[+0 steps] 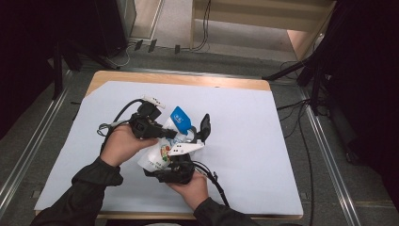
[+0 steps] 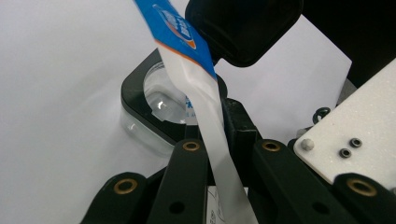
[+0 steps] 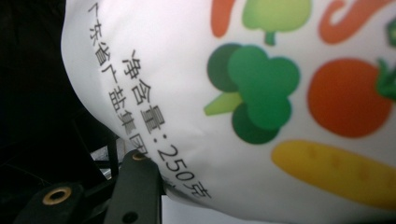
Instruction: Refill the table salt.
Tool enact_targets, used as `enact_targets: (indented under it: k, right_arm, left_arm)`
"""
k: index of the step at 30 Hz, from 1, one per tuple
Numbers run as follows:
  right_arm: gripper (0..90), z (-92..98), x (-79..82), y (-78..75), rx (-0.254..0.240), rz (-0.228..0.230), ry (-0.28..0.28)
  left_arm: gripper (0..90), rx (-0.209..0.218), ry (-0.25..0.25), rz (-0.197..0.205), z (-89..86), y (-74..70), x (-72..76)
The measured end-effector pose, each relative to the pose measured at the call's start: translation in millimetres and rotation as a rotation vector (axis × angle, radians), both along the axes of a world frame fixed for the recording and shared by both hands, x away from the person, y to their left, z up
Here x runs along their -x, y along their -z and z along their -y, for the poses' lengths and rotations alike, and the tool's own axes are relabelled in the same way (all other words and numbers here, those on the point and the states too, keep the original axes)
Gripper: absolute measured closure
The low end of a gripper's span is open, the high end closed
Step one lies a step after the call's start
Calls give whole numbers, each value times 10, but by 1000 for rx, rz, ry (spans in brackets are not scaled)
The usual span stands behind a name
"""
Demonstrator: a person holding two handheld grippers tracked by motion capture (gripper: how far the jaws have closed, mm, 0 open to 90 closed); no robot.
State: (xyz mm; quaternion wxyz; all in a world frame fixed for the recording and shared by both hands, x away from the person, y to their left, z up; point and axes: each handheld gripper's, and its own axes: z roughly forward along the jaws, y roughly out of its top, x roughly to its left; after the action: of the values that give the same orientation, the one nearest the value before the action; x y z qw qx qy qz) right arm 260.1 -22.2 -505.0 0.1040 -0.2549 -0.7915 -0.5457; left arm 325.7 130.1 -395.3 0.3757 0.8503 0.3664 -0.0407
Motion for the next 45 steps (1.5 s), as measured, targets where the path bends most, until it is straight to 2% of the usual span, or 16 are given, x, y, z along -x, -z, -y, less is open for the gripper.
enact_targets:
  k: [6, 8, 9, 12, 20, 22, 31, 35, 36, 39, 42, 45]
  right_arm:
    - [546, -42, 19, -7, 36, 32, 1]
    - [576, -38, 17, -8, 37, 25, 11]
    - [604, -23, 4, -8, 29, 6, 19]
    - [611, -19, 1, -11, 29, 7, 19]
    - [623, 14, -23, -23, -45, -49, 12]
    - [624, 30, -37, -31, -46, -51, 18]
    - [625, -9, -43, -24, -27, -43, -7]
    - [614, -26, -48, -39, -5, -21, -11]
    - [590, -41, -37, -43, 8, 4, -5]
    - [578, -55, -28, -47, 19, 13, -6]
    - [607, -59, -30, -46, 21, 7, -7]
    - [626, -49, -42, -46, 4, -13, -8]
  left_arm:
    - [895, -14, -13, 4, 40, 14, 8]
    - [895, -16, -12, 8, 41, 7, 17]
    - [893, -13, -14, 13, 39, 0, 21]
    - [888, -10, -13, 10, 32, -4, 22]
    - [800, 29, -6, 6, -14, -16, 18]
    - [796, 30, -6, 9, -28, -25, 26]
    - [890, -11, -16, 11, -32, -12, 54]
    - [899, -15, -34, 20, -30, -16, 66]
    - [900, -19, -37, 25, -28, -16, 70]
    - [900, -25, -38, 26, -26, -13, 71]
    - [900, -26, -41, 24, -27, -9, 70]
    - [895, -19, -39, 27, -28, -15, 73]
